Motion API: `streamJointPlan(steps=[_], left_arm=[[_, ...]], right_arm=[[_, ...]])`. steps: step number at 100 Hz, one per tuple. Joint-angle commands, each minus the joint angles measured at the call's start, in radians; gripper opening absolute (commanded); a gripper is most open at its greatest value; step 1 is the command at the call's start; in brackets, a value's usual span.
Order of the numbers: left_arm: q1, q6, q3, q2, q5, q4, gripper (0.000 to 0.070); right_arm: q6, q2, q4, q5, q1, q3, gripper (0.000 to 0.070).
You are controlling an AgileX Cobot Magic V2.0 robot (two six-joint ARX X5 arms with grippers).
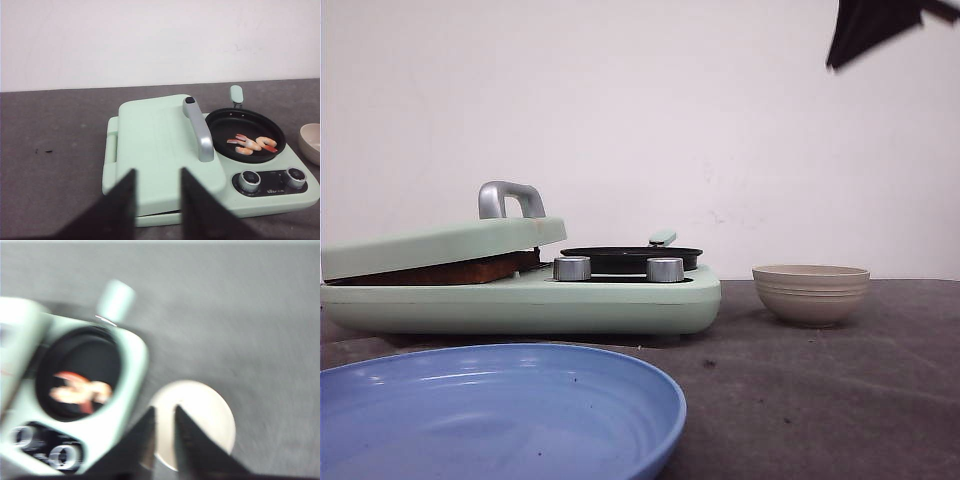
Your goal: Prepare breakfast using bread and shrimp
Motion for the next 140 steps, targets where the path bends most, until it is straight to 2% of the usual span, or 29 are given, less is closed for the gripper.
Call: streamJointPlan(steps=[1, 18, 32, 42, 61, 77, 97, 119, 140], left_arm=[[0.0, -0.036, 0.005, 0.004, 0.002, 0.009, 0.0], [0.0, -0.055, 0.005, 0.004, 0.011, 0.008, 0.0], [0.0, -0.069, 0.005, 0.003, 0.032, 0.009, 0.0], [0.0, -0.084, -0.009, -0.01, 0.032, 0.035, 0.0], [0.0, -0.167, -0.132, -0.115, 0.021, 0.143, 0.0], [0.0, -0.188, -0.235, -0.219, 0.02, 0.15, 0.0], [0.0, -0.222, -0.304, -0.327, -0.028, 0.139, 0.0], [0.0, -0.221, -0.306, -0.37, -0.055, 0.084, 0.0], [0.0, -0.222, -0.306, -0.37, -0.06, 0.052, 0.0]], right_arm=[[-0.032, -0.019, 0.008, -0.011, 0.017, 0.022, 0.0], [-0.04, -0.103, 0.016, -0.045, 0.064, -0.002, 0.0], [-0.074, -0.201, 0.079, -0.045, 0.11, -0.109, 0.0], [-0.08, -0.299, 0.186, -0.045, 0.137, -0.258, 0.0], [-0.08, -0.528, 0.427, -0.045, 0.171, -0.623, 0.0], [-0.049, -0.706, 0.594, -0.045, 0.181, -0.886, 0.0], [-0.023, -0.841, 0.61, -0.037, 0.181, -1.09, 0.0], [-0.015, -0.935, 0.618, -0.034, 0.181, -1.192, 0.0], [0.007, -0.974, 0.654, 0.064, 0.181, -1.205, 0.0]])
